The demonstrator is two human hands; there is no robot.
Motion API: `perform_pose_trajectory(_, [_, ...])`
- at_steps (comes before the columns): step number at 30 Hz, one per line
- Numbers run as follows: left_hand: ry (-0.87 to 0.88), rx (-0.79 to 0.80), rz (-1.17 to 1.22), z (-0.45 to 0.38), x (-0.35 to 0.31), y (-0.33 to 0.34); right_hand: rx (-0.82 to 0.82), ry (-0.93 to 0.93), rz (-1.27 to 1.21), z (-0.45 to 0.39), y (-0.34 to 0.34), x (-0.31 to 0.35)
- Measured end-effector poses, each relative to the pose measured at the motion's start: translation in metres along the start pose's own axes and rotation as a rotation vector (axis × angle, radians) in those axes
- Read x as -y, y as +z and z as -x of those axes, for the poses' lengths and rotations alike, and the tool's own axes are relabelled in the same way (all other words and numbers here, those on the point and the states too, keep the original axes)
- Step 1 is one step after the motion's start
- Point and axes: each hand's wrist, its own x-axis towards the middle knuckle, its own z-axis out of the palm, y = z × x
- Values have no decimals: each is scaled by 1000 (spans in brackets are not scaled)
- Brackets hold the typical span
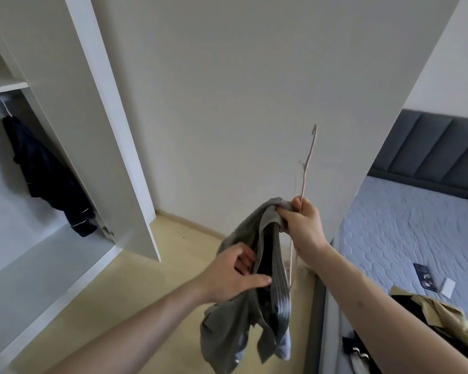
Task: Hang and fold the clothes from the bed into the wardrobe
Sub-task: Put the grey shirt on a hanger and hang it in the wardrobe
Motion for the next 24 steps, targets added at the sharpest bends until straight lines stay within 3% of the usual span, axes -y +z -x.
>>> perform_pose_trajectory(6, [238, -378, -14, -25, -24, 4, 70, -4, 206, -2, -3, 10])
perform_pose_trajectory(12, [299, -409, 48, -41, -58, -36, 152, 56, 96, 4, -23, 15])
perform_pose_trajectory(17, [331, -379, 150, -49, -96, -63, 176, 61, 380, 32, -20, -17])
perform_pose_trajectory(21, [359, -329, 84, -54, -115, -82, 57, 30, 556, 28, -15, -52])
perform_pose_trajectory(24, [391, -327, -129, -57, -107, -109, -51, 69, 442, 12, -27, -54])
